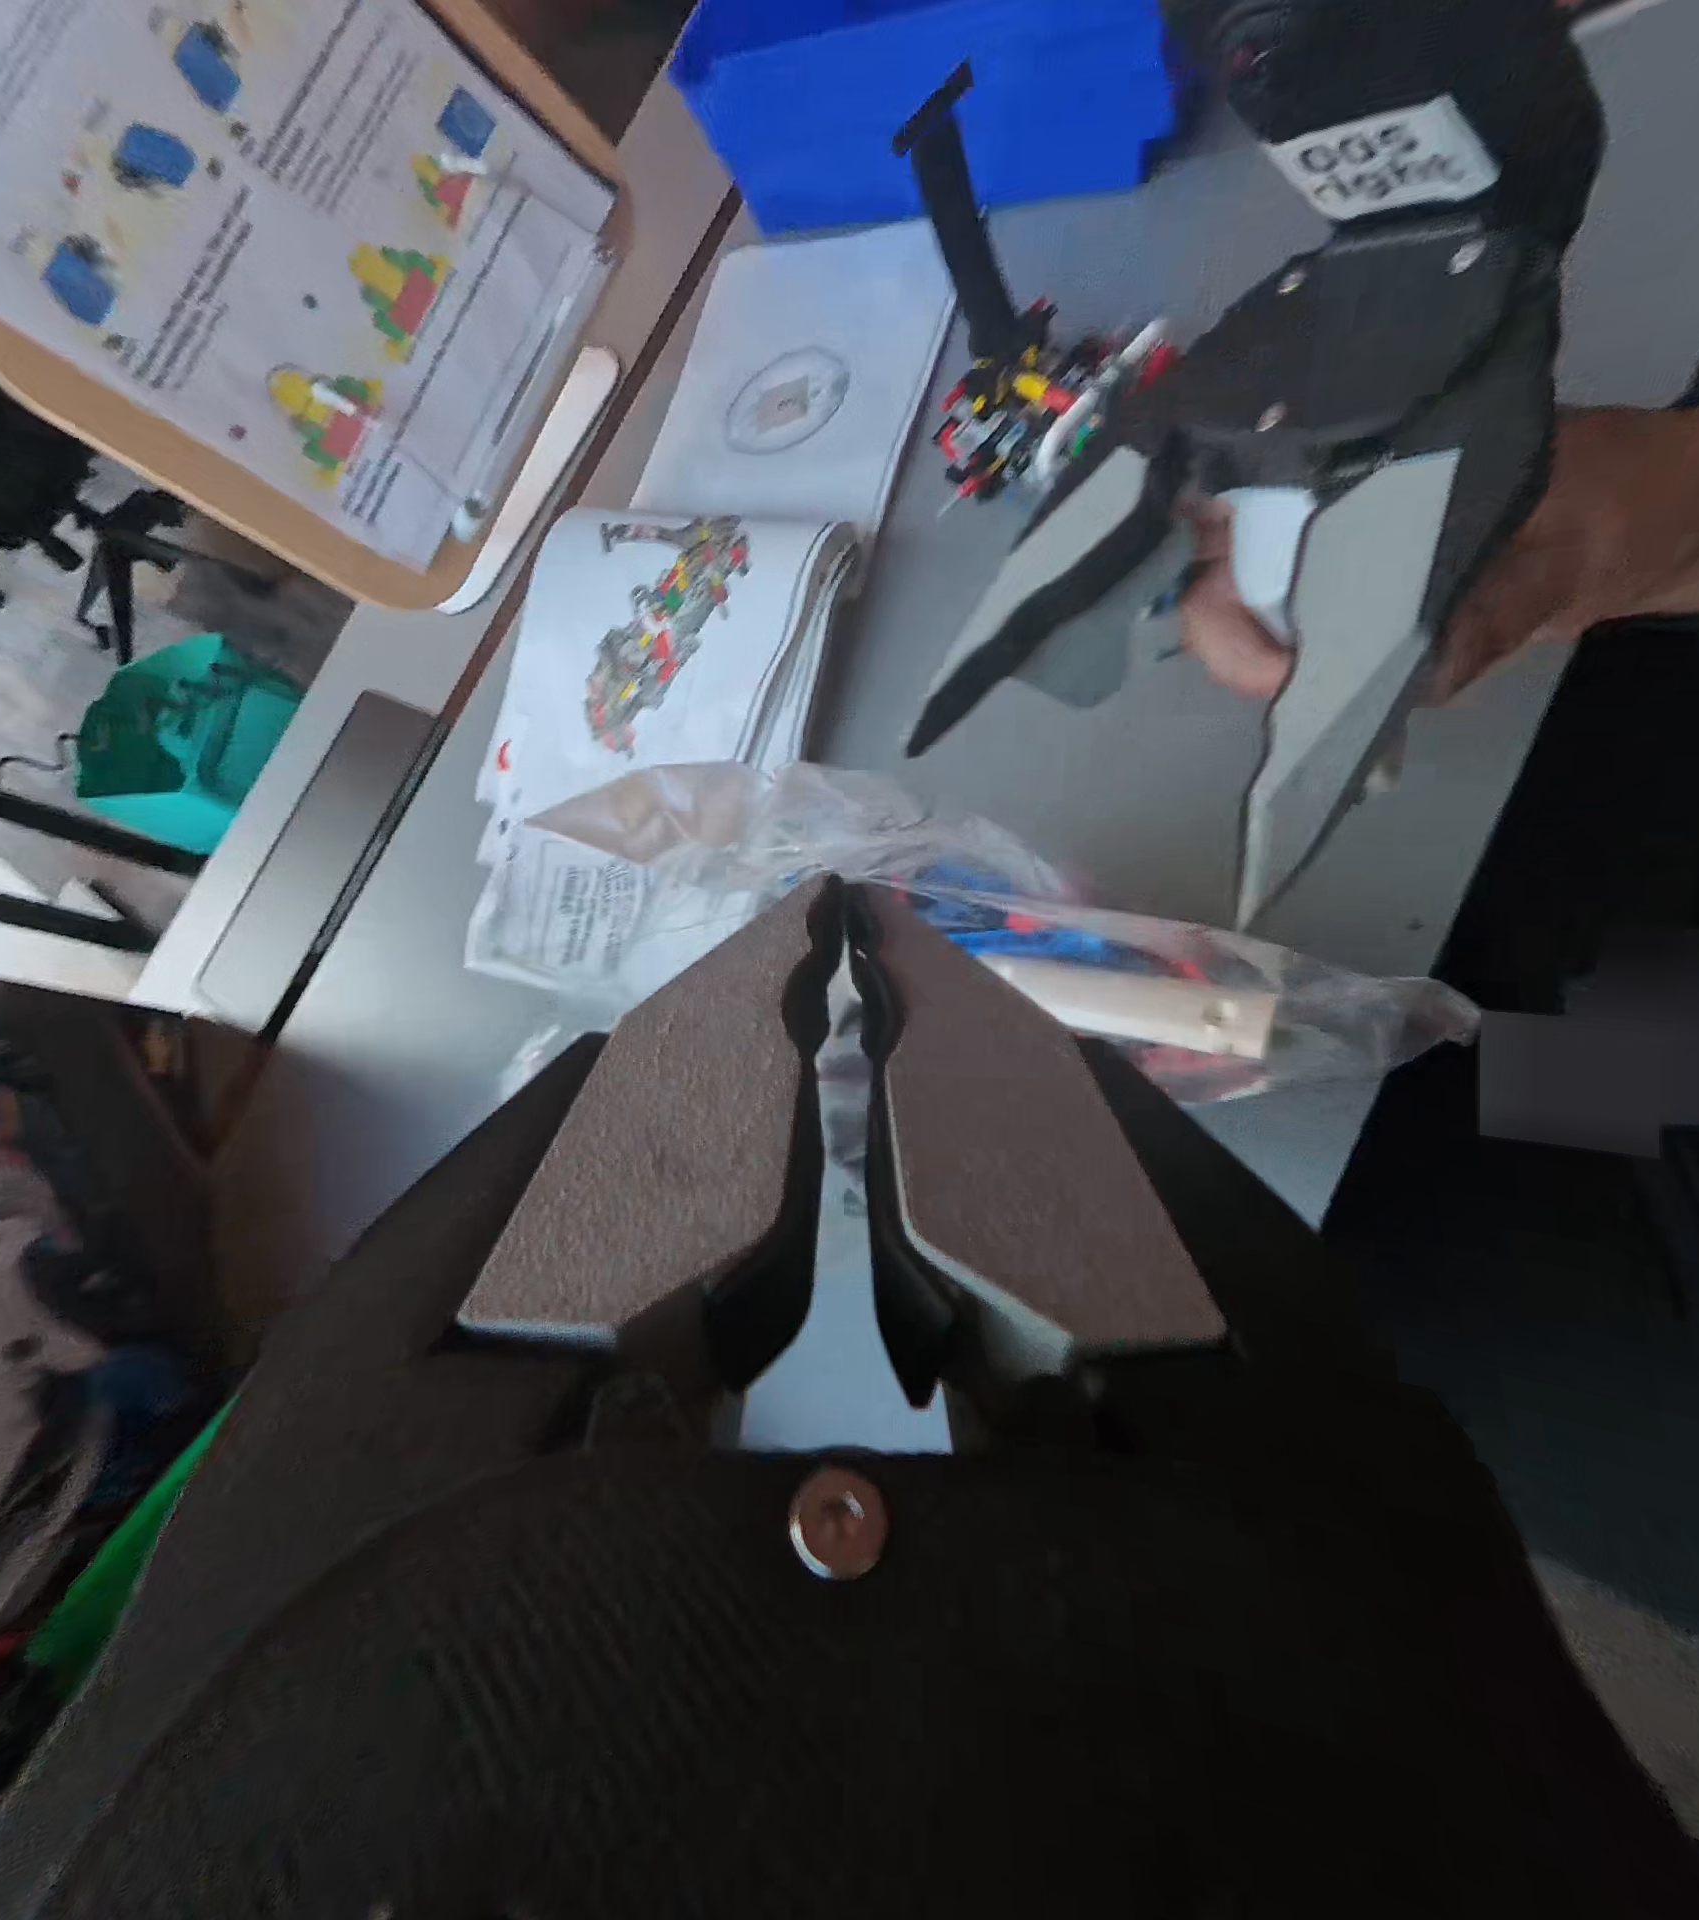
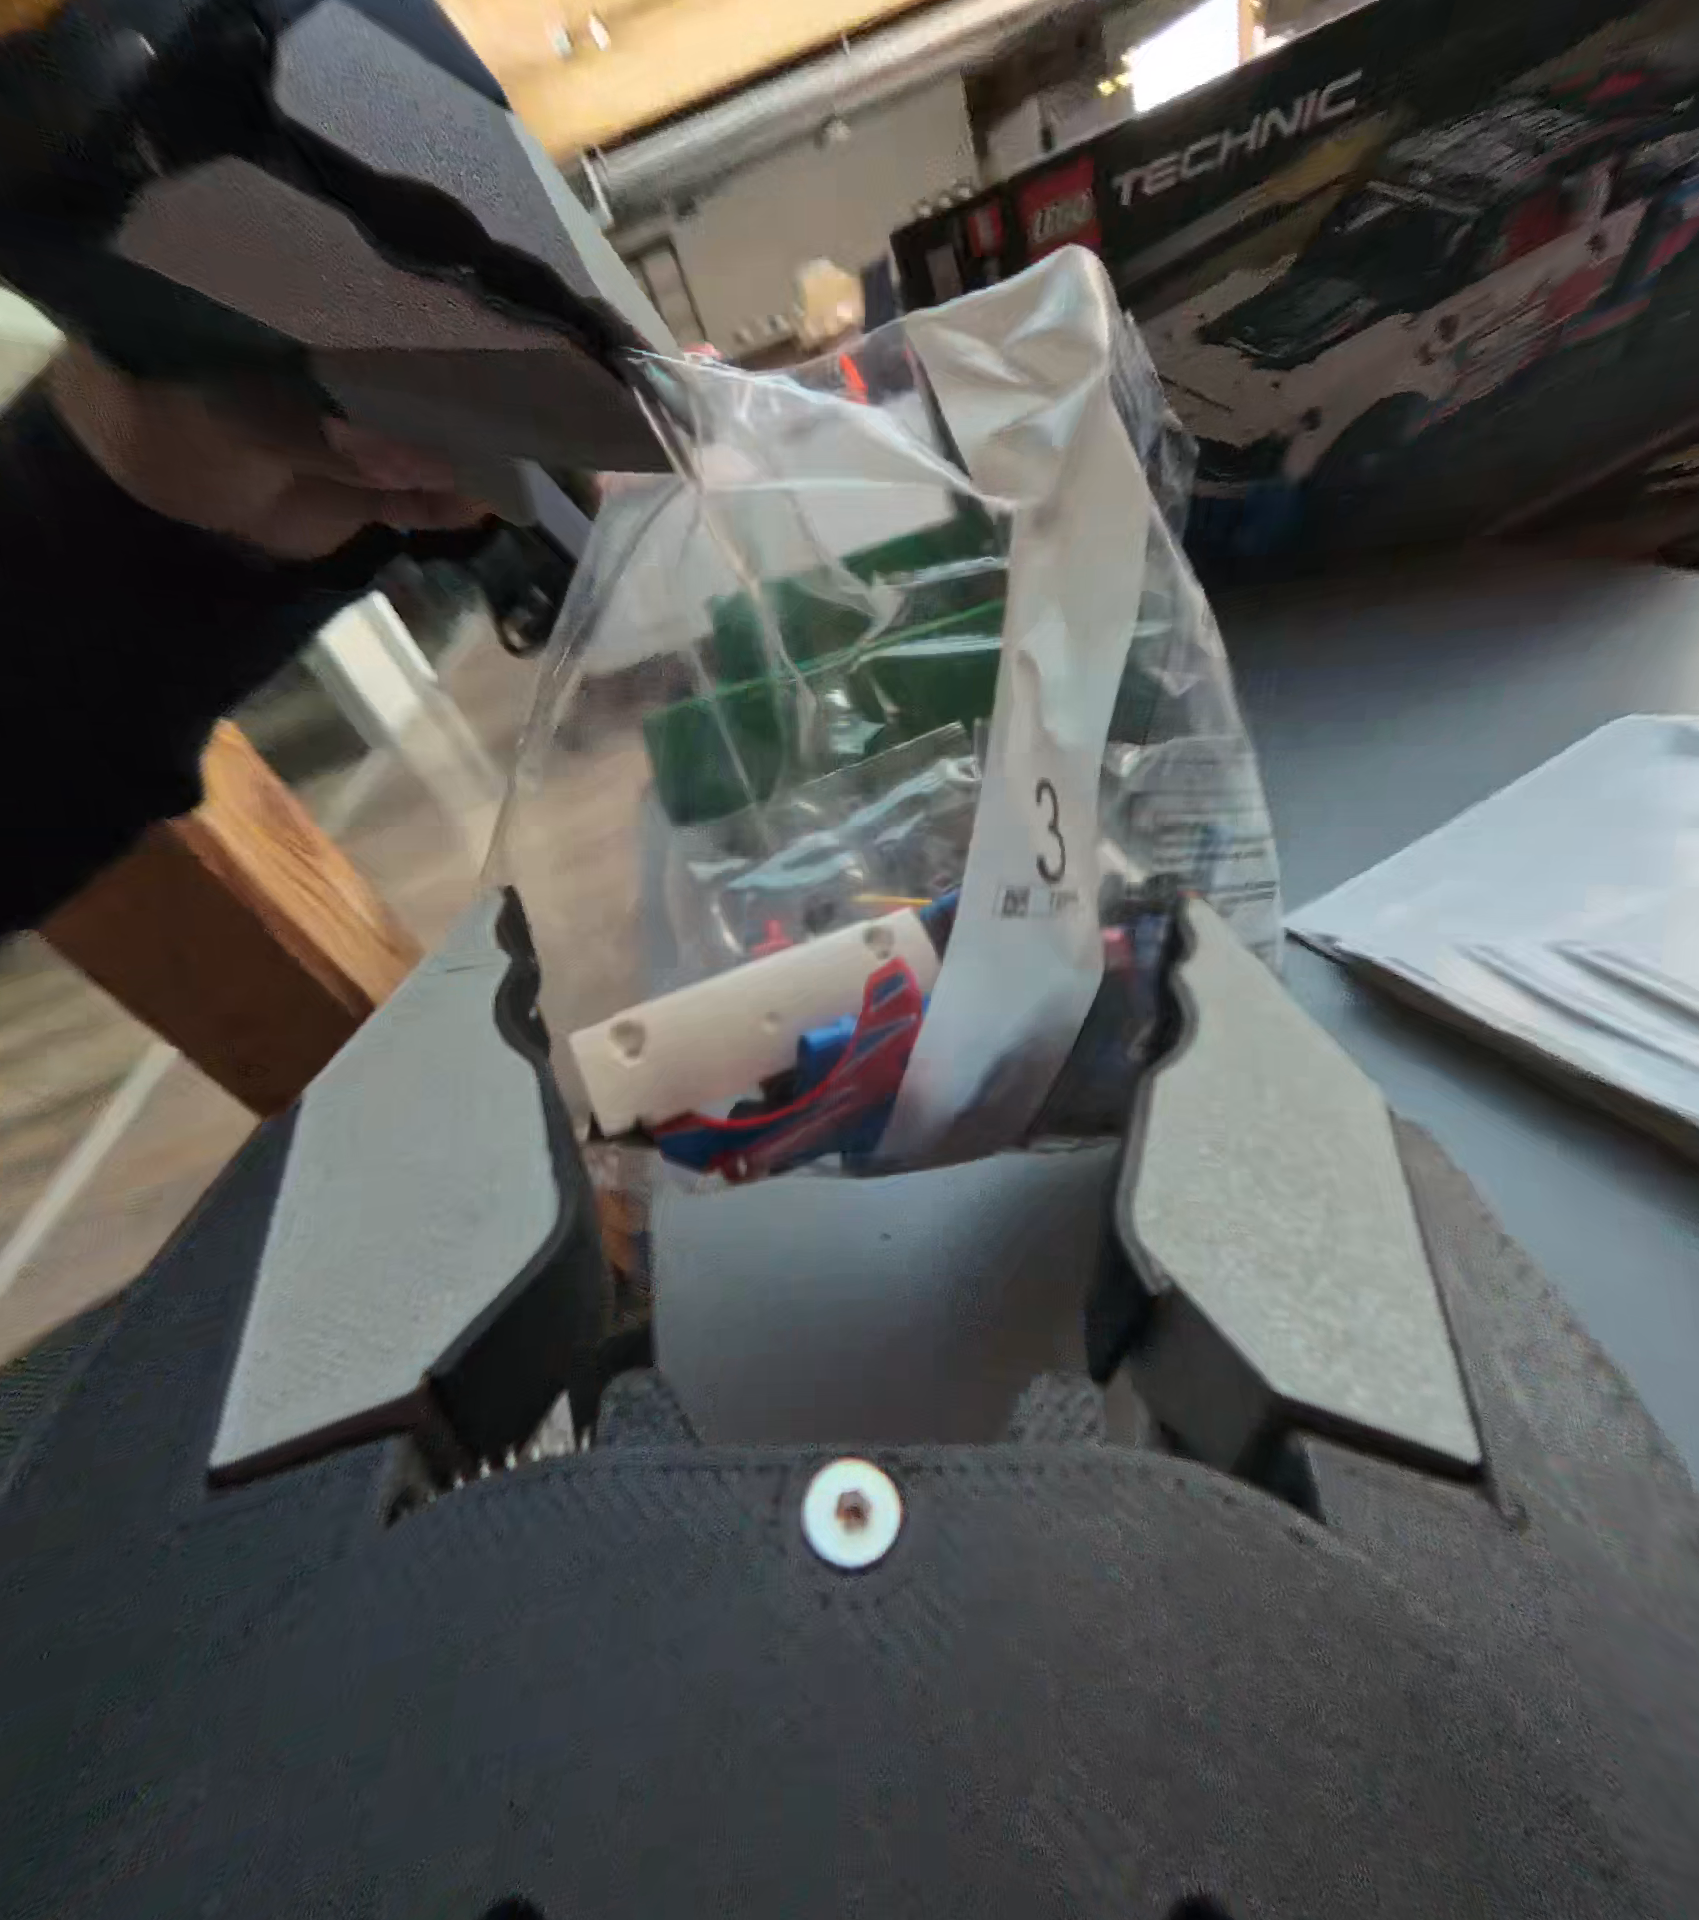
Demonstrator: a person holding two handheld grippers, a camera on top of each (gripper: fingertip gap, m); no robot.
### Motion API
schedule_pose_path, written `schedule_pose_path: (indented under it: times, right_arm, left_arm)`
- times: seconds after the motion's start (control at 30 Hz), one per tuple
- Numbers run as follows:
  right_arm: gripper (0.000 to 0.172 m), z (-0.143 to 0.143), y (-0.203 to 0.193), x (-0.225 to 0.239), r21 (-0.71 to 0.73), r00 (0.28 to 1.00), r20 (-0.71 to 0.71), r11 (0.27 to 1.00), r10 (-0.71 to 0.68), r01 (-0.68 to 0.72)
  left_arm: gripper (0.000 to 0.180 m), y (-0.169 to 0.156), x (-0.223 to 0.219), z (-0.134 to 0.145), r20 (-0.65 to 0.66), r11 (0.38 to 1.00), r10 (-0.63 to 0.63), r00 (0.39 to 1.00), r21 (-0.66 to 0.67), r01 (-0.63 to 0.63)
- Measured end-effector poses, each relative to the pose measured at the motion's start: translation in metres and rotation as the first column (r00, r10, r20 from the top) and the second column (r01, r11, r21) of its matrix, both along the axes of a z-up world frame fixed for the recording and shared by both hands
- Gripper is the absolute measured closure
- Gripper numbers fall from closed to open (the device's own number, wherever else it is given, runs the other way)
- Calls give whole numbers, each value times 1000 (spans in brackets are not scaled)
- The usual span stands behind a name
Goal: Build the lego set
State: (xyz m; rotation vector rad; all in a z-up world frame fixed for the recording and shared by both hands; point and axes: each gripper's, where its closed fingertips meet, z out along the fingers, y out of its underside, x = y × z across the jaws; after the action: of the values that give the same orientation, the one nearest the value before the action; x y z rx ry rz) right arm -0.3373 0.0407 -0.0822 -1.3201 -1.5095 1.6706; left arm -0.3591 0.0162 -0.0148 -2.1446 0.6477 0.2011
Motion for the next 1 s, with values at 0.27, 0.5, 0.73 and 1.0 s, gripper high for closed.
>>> schedule_pose_path:
  times: [0.27,0.5,0.73,1.0]
  right_arm:
    - [172,-38,-3,4,269,995,91,963,-42,16]
    - [172,-56,12,14,226,984,137,971,-114,81]
    - [172,-50,-6,9,192,991,120,981,-58,34]
    - [172,-47,-16,11,177,991,125,984,-44,21]
  left_arm:
    - [170,2,46,-12,321,989,45,946,122,-88]
    - [132,-145,-154,-58,90,683,726,682,24,-730]
    - [180,-178,-191,-153,214,611,791,573,-243,-753]
    - [180,-125,-191,-145,333,624,776,536,-274,-732]
